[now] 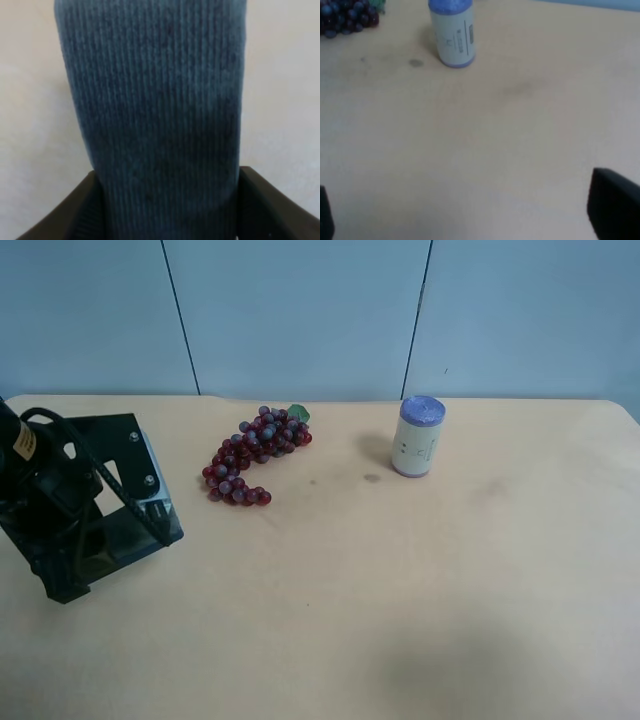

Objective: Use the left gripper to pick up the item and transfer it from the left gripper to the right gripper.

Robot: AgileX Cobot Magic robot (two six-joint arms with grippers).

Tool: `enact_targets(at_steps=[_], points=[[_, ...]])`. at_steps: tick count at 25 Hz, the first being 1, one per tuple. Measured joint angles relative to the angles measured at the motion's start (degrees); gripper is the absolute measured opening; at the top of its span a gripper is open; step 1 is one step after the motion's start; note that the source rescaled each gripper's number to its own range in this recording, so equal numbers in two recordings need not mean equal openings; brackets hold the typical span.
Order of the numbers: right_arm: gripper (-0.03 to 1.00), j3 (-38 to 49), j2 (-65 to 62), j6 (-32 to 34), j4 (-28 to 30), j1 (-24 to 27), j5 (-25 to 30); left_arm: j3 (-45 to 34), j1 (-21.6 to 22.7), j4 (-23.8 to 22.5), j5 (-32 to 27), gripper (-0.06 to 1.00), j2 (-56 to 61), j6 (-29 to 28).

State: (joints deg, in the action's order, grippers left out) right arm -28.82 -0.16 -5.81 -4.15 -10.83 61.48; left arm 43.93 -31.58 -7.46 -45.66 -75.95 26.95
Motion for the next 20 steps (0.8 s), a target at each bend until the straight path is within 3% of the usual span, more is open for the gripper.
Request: enact_targets(at_steps=[11,20], points=[[1.0,0.0,0.0,0.0,0.0,0.0,0.0,10.0,-10.3,0.2,-8.09,0.0,-4.31,-2.67],[1.0,0.0,0.0,0.0,0.0,0.0,0.0,14.57,-17.35,0.25,-9.64,0.0,-8.17,-2.92]])
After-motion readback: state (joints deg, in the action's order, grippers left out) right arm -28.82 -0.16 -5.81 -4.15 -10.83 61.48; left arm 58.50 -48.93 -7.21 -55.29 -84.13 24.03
